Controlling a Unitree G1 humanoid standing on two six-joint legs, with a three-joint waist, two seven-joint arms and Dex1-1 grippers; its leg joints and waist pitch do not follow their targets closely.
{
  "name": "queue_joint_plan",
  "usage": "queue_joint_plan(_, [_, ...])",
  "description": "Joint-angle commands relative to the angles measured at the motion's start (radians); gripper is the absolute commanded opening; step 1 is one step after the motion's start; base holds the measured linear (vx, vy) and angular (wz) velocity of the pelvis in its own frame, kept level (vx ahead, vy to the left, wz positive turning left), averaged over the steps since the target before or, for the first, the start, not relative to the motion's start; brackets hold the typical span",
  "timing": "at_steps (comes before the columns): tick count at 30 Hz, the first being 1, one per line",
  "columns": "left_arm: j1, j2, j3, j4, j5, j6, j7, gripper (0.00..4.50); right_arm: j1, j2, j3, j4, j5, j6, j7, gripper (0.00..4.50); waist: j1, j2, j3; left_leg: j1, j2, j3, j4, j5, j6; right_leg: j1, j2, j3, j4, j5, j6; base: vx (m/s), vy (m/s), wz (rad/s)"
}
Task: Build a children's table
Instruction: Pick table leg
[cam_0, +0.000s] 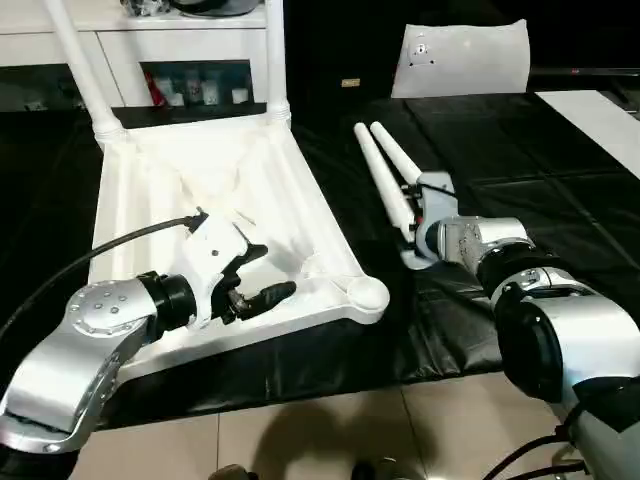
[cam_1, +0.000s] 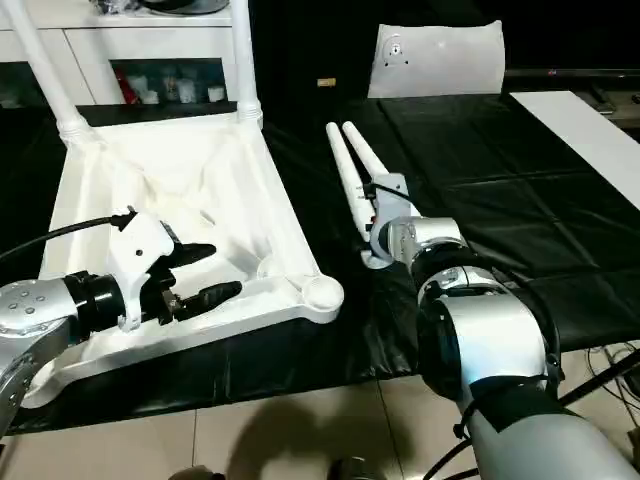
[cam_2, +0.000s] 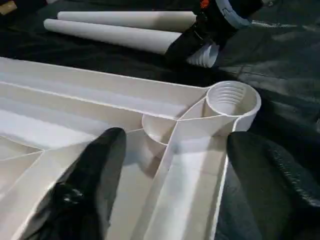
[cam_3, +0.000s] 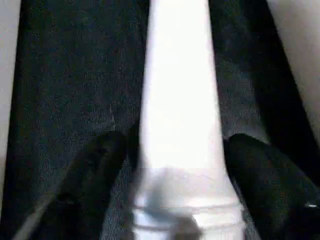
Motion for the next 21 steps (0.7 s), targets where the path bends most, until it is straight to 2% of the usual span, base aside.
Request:
queue_joint_plan(1, [0.009,0.017,-0.007,-0.029,-0.014,0.018,-0.009,3.91,-0.01,-0.003,-0.01,0.005,0.004,0.027,0.007,3.31,0.003,0.002,-0.069,0.001,0.018,-0.002,-0.068,-0.227,-0.005,0.064,-0.045,0.046,-0.066,-0.341,-0.166,0.0,0.0,0.0])
queue_joint_plan(3, [0.01,0.021,-0.009,-0.037,-0.022,0.027,-0.016,3.91,-0.007,-0.003,-0.01,0.004,0.001,0.033,0.008,3.24,0.003,0.002,-0.069,0.001,0.019,-0.002,-0.069,-0.22,-0.006,0.065,-0.045,0.047,-0.064,-0.327,-0.171,0.0,0.0,0.0])
queue_joint_plan(6, [0.014,0.023,-0.014,-0.05,-0.032,0.037,-0.02,3.91,0.001,-0.006,-0.015,0.003,0.001,0.04,0.009,2.89,0.004,0.0,-0.07,0.0,0.018,0.0,-0.067,-0.21,-0.004,0.065,-0.045,0.048,-0.063,-0.317,-0.175,0.0,0.0,0.0])
queue_joint_plan(7, [0.014,0.022,-0.015,-0.052,-0.033,0.038,-0.019,3.91,0.003,-0.006,-0.014,0.003,0.0,0.041,0.011,2.83,0.003,-0.004,-0.07,0.001,0.018,0.0,-0.067,-0.209,-0.003,0.065,-0.045,0.047,-0.063,-0.318,-0.175,0.0,0.0,0.0])
queue_joint_plan(10, [0.015,0.028,-0.024,-0.054,-0.036,0.039,-0.024,3.91,0.012,-0.005,-0.016,0.002,-0.001,0.044,0.018,2.73,0.005,0.001,-0.072,0.001,0.018,-0.001,-0.067,-0.208,-0.006,0.067,-0.045,0.047,-0.062,-0.317,-0.175,0.0,0.0,0.0])
queue_joint_plan(14, [0.014,0.024,-0.026,-0.051,-0.039,0.04,-0.019,3.91,0.021,-0.003,-0.015,-0.001,-0.005,0.043,0.021,2.7,0.003,-0.002,-0.073,0.001,0.018,-0.001,-0.066,-0.215,-0.011,0.067,-0.046,0.047,-0.064,-0.332,-0.169,0.0,0.0,0.0])
queue_joint_plan(15, [0.008,0.02,-0.027,-0.045,-0.038,0.04,-0.017,3.91,0.022,-0.001,-0.014,-0.002,-0.007,0.043,0.024,2.7,0.002,0.006,-0.073,0.002,0.018,-0.001,-0.066,-0.218,-0.014,0.066,-0.044,0.047,-0.064,-0.326,-0.169,0.0,0.0,0.0])
queue_joint_plan(16, [0.006,0.018,-0.029,-0.041,-0.037,0.04,-0.016,3.91,0.023,0.0,-0.016,-0.003,-0.005,0.039,0.023,2.7,0.002,0.004,-0.073,0.001,0.018,-0.001,-0.066,-0.22,-0.014,0.066,-0.044,0.047,-0.064,-0.325,-0.17,0.0,0.0,0.0])
queue_joint_plan(17, [0.002,0.013,-0.032,-0.034,-0.035,0.036,-0.014,3.91,0.024,0.0,-0.023,-0.007,0.002,0.031,0.019,2.69,0.001,0.01,-0.073,0.002,0.018,-0.001,-0.066,-0.229,-0.017,0.066,-0.043,0.046,-0.065,-0.325,-0.171,0.0,0.0,0.0])
queue_joint_plan(18, [-0.005,0.002,-0.034,-0.02,-0.033,0.028,-0.01,3.91,0.024,0.002,-0.027,-0.013,0.007,0.011,0.024,2.69,0.003,0.023,-0.073,0.004,0.017,-0.003,-0.065,-0.235,-0.021,0.066,-0.043,0.046,-0.063,-0.321,-0.174,0.0,0.0,0.0])
queue_joint_plan(19, [-0.008,-0.003,-0.034,-0.013,-0.033,0.023,-0.008,3.91,0.024,0.003,-0.026,-0.016,0.007,0.0,0.03,2.69,0.0,0.016,-0.074,0.004,0.016,-0.001,-0.065,-0.243,-0.02,0.065,-0.041,0.046,-0.066,-0.316,-0.176,0.0,0.0,0.0])
queue_joint_plan(21, [-0.018,-0.016,-0.037,0.005,-0.028,0.015,0.004,3.91,0.022,0.004,-0.046,-0.022,0.028,0.0,0.031,2.69,0.0,0.02,-0.076,0.006,0.016,-0.002,-0.064,-0.245,-0.019,0.067,-0.041,0.045,-0.065,-0.306,-0.18,0.0,0.0,0.0])
